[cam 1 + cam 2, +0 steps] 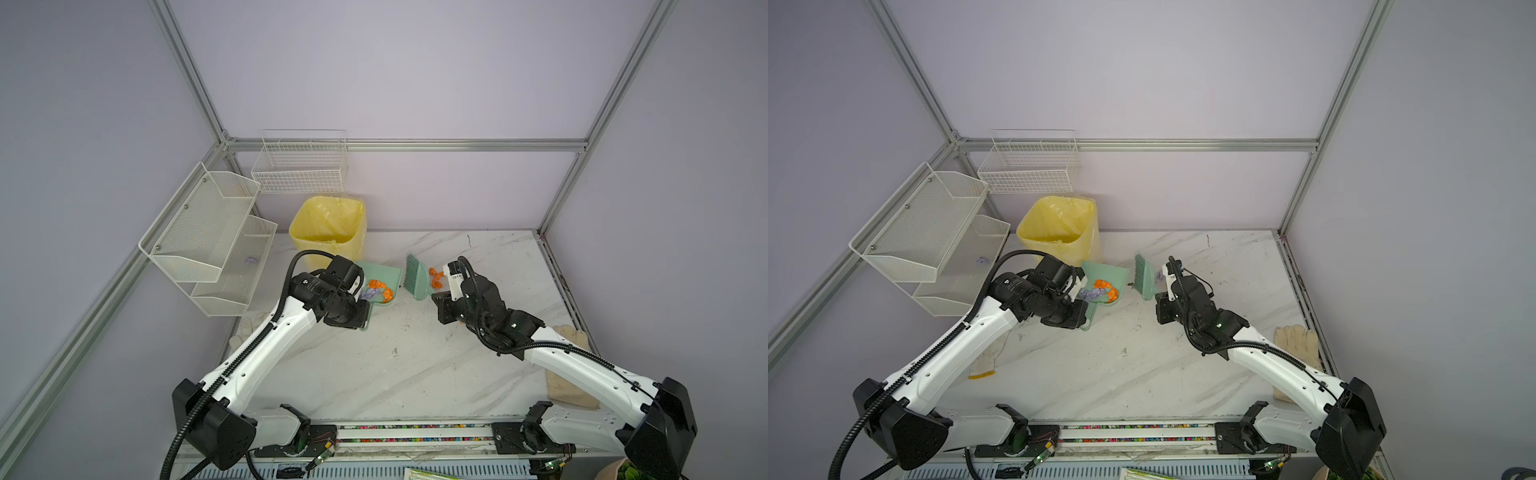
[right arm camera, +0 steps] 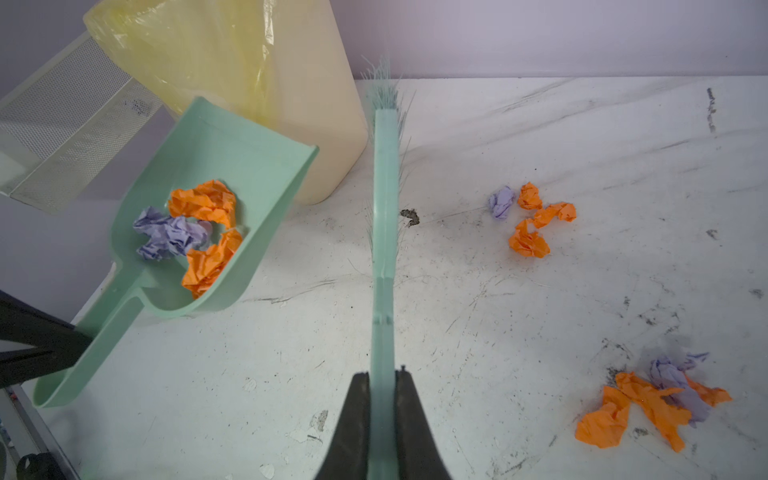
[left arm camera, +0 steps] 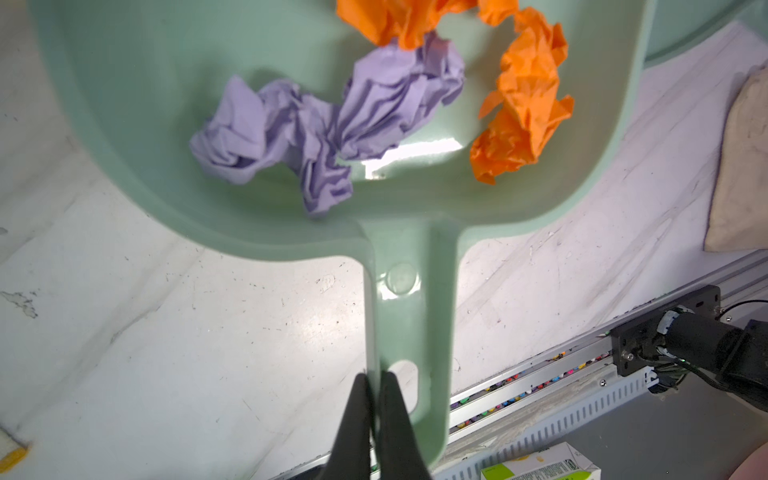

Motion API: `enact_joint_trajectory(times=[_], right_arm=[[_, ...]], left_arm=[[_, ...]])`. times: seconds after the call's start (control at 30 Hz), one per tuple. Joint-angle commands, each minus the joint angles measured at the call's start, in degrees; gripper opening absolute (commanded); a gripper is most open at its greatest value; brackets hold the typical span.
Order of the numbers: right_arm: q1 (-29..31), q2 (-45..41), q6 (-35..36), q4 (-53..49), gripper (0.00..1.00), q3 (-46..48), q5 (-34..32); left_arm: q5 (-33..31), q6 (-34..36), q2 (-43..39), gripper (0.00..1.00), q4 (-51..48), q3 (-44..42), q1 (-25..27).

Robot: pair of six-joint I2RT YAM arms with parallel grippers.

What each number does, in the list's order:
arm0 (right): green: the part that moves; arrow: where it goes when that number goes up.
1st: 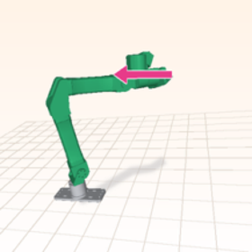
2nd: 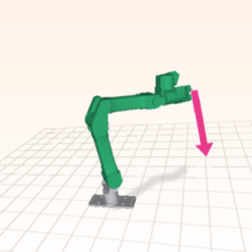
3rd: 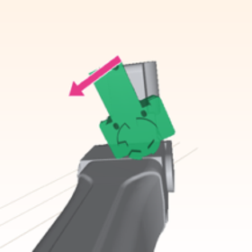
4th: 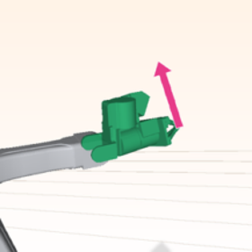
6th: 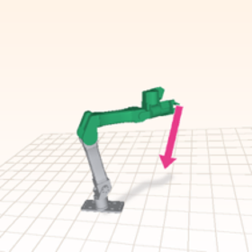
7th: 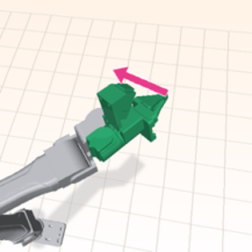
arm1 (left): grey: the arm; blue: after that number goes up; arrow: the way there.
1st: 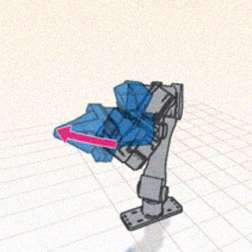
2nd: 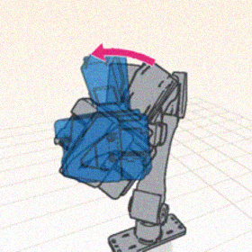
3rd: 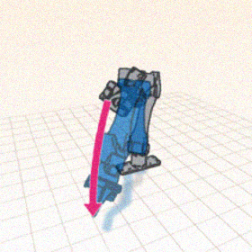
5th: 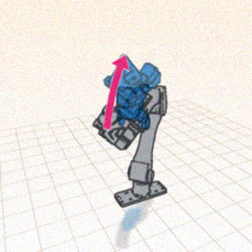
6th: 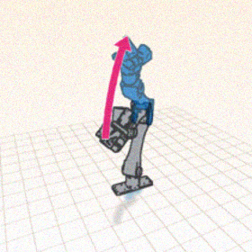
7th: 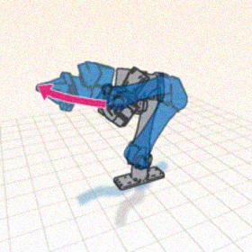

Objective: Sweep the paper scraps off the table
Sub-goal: 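Lift the filled dustpan toward the bin with the left gripper while the right withdraws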

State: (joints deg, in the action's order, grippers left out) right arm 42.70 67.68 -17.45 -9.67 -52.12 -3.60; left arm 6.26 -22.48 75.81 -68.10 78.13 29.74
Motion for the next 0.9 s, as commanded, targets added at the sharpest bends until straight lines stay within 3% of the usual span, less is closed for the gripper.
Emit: enact_joint_trajectory(times=[0.0,0.37,0.87], right_arm=[[0.13,-1.53,0.3,0.62,0.0,0.52,-2.36],[0.02,0.02,1.02,1.61,0.0,1.14,-3.21],[-0.07,-1.87,-0.05,1.5,0.0,3.27,-2.78]], left_arm=[[-1.7,-1.69,0.93,0.0,-1.87,8.46,1.09],[-5.11,-0.43,8.85,0.0,-6.0,23.19,1.2],[-15.83,5.94,15.55,0.0,-11.72,43.41,-1.87]])
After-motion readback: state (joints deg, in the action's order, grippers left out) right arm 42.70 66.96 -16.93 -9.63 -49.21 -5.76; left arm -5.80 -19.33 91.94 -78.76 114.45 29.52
